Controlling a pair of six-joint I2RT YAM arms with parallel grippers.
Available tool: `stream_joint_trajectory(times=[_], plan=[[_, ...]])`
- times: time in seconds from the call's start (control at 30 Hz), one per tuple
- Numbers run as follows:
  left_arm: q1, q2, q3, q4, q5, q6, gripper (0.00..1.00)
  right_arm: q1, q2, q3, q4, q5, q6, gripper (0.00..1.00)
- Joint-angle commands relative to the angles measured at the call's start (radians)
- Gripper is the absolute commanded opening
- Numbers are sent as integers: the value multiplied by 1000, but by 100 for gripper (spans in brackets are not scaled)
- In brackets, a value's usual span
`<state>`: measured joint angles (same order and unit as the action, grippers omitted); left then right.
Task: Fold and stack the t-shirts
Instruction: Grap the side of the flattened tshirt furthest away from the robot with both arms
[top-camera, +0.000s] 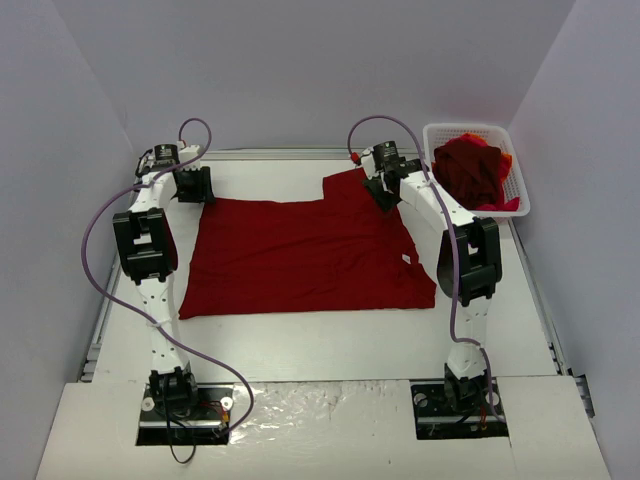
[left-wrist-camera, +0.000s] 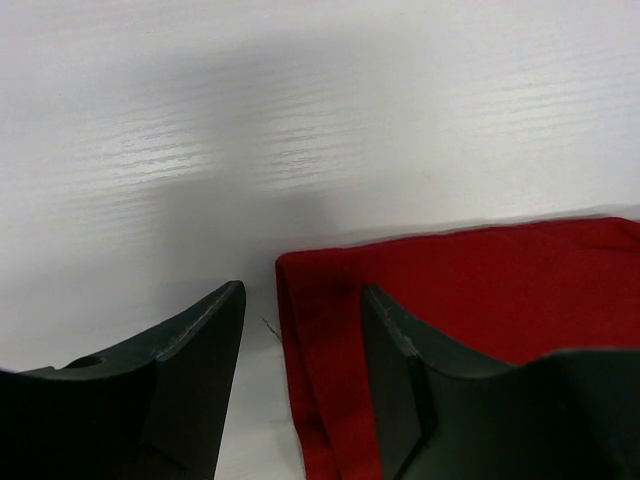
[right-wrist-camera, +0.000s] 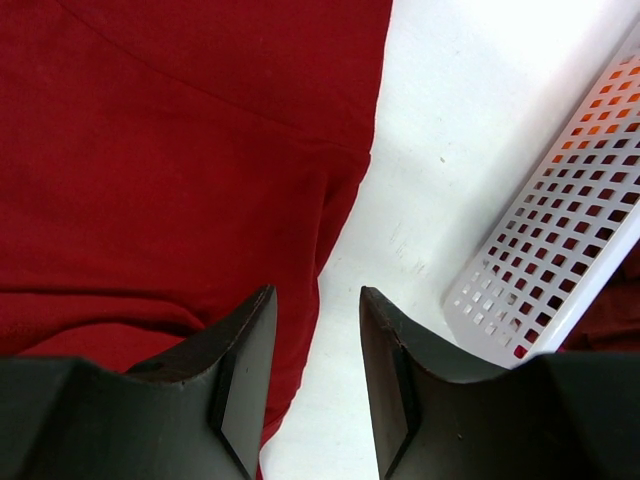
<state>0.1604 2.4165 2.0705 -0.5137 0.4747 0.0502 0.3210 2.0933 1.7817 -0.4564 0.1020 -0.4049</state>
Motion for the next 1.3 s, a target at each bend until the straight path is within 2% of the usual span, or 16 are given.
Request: stream_joint_trajectory(times=[0.0, 0.2, 0.33, 0.77, 0.87, 0.9, 0.93, 1.1, 1.2, 1.27], plan=[[4, 7, 37, -28, 8, 10, 49, -7, 19, -4, -21, 28, -9, 35], [-9, 13, 30, -40, 4, 26, 47, -7, 25, 1, -21, 42, -12, 34], [-36, 13, 31, -63, -60, 43, 41, -7, 28, 5, -21, 54, -15, 33], [-110, 27, 23, -109, -232, 106, 40, -10, 28, 1, -21, 71, -23, 33], [-119, 36, 25, -109, -290, 109, 31, -13, 25, 1, -19, 71, -25, 32], [-119, 38, 30, -112, -304, 111, 23, -14, 24, -1, -19, 71, -25, 33], [-121, 39, 30, -114, -315, 114, 20, -14, 24, -2, -19, 71, -25, 32], [-124, 30, 8, -105, -352, 117, 14, -16, 30, -5, -19, 70, -25, 32], [-124, 1, -29, -69, -370, 112, 4, -16, 37, 2, -19, 70, -23, 33], [-125, -8, -41, -69, -366, 112, 2, -16, 43, 18, -19, 70, -20, 33]])
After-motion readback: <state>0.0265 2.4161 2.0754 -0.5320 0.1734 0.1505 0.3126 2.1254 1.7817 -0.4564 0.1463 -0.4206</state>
